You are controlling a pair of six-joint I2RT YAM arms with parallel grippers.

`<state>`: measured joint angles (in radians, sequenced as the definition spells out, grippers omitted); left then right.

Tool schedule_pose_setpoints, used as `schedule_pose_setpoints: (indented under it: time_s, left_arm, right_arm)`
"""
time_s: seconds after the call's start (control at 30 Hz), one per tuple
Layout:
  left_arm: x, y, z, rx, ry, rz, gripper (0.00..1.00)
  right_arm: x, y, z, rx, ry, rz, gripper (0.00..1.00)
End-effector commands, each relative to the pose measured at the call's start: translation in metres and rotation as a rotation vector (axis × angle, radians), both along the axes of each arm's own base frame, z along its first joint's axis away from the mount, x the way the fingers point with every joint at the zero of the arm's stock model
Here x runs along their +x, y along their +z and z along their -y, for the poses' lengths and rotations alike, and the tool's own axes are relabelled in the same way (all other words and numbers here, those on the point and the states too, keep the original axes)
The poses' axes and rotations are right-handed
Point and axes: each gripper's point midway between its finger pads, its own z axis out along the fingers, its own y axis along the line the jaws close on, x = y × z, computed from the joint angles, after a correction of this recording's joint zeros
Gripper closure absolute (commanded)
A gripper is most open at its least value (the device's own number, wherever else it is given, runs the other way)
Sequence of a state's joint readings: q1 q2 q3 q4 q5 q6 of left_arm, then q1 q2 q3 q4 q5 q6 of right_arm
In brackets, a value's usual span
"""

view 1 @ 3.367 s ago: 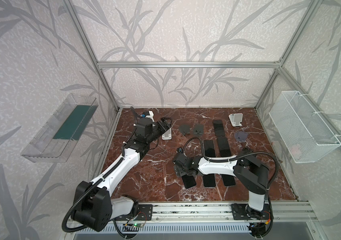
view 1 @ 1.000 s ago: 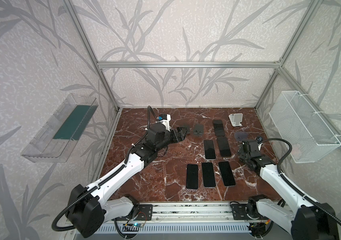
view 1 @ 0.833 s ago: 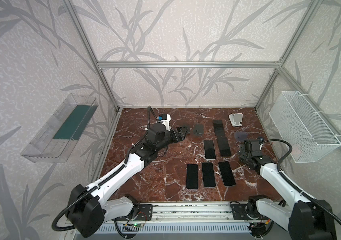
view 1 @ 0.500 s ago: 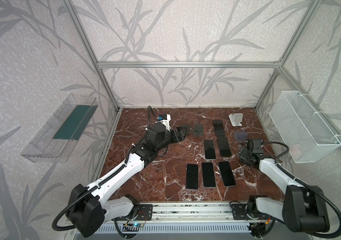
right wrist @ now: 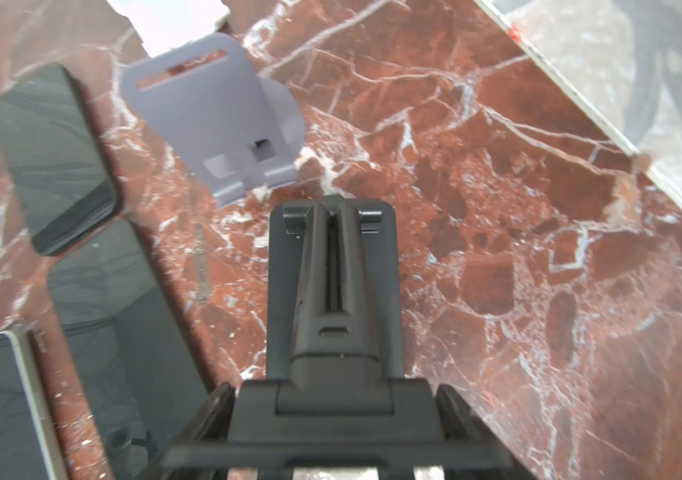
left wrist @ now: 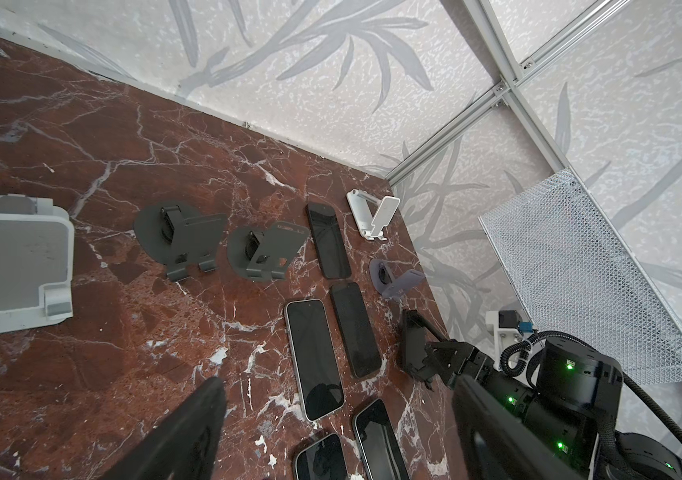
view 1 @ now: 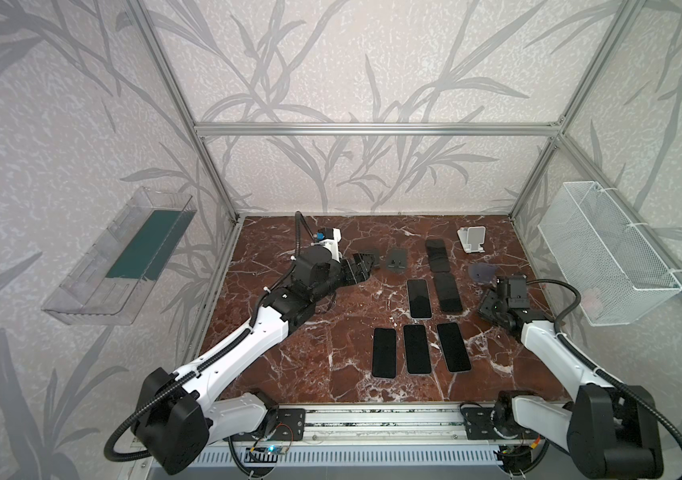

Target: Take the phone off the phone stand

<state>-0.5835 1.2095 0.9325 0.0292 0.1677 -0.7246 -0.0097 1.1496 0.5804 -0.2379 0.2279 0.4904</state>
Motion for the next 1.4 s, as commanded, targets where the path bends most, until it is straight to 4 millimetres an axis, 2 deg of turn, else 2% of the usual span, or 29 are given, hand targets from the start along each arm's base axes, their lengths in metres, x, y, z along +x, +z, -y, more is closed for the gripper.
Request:
schedule_pose_setpoints:
  time_s: [0.0,0.07,0.13,0.2,0.27,0.37,0.47,0.6,0.67,0.77,0.87,1.03,1.2,1.37]
  left_arm:
    - [0.003,0.015,-0.001,0.003,0.013,0.037,0.14]
    - [0.002,0.019,-0.003,0.002,0.014,0.046,0.14]
    - [0.003,0.022,-0.007,0.01,0.027,0.06,0.14]
    - [0.004,0.024,-0.013,0.019,0.052,0.07,0.14]
    - [0.006,0.025,-0.019,0.019,0.074,0.078,0.13]
    - [0.01,0.023,-0.026,0.038,0.104,0.081,0.13]
    - [0.015,0.017,-0.033,0.05,0.135,0.067,0.13]
    - [0.021,0.015,-0.042,0.048,0.165,0.058,0.13]
    - [0.024,0.015,-0.047,0.047,0.183,0.057,0.13]
    - [0.026,0.015,-0.05,0.028,0.189,0.047,0.13]
    - [0.026,0.015,-0.051,0.024,0.192,0.045,0.13]
    - [0.027,0.018,-0.052,-0.01,0.184,0.038,0.13]
    - [0.029,0.018,-0.052,-0.029,0.181,0.03,0.13]
    - [0.03,0.017,-0.053,-0.029,0.184,0.024,0.13]
  right_arm:
    - [0.01,0.024,-0.012,0.01,0.063,0.072,0.42]
    - [0.013,0.041,-0.028,0.007,0.11,0.105,0.42]
    - [0.017,0.061,-0.057,-0.011,0.185,0.143,0.42]
    - [0.021,0.078,-0.097,-0.027,0.278,0.177,0.42]
    - [0.026,0.085,-0.139,-0.018,0.366,0.2,0.42]
    - [0.035,0.08,-0.204,0.018,0.48,0.204,0.42]
    - [0.048,0.071,-0.259,0.016,0.557,0.198,0.42]
    - [0.061,0.063,-0.312,-0.025,0.604,0.212,0.42]
    - [0.066,0.051,-0.334,-0.046,0.625,0.197,0.41]
    - [0.073,0.033,-0.349,-0.072,0.623,0.17,0.41]
    - [0.074,0.014,-0.355,-0.089,0.611,0.12,0.41]
    - [0.07,-0.006,-0.361,-0.075,0.597,0.07,0.37]
    - [0.068,-0.005,-0.365,-0.053,0.61,0.07,0.35]
    - [0.065,0.004,-0.37,-0.024,0.628,0.054,0.25]
